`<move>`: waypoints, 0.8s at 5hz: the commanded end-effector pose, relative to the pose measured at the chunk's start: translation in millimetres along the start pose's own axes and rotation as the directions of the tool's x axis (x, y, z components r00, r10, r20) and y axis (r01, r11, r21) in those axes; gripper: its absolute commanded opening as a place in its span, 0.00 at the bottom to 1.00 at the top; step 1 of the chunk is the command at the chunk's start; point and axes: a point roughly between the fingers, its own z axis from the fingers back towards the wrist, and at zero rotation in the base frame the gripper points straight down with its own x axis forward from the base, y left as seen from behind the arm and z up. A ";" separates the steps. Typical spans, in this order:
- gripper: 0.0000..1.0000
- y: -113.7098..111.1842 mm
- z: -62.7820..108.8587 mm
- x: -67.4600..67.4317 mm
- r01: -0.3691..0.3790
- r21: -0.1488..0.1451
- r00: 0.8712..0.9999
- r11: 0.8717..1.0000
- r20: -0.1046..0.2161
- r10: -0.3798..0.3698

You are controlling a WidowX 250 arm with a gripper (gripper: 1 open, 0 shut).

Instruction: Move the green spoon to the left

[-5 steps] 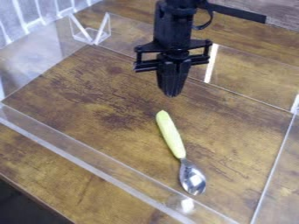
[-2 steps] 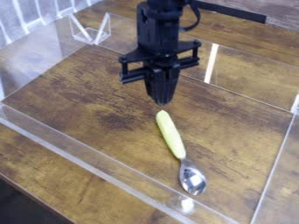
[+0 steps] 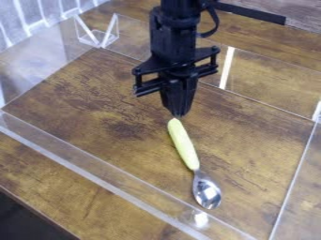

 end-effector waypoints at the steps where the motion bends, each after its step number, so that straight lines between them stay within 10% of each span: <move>1: 0.00 -5.0 23.7 -3.8 0.017 -0.090 0.999 0.996 0.041 -0.013; 3: 0.00 -12.0 6.1 1.5 0.029 -0.089 0.998 0.996 0.051 -0.025; 4: 1.00 -17.9 -11.7 6.9 0.030 -0.077 0.998 0.997 0.051 -0.027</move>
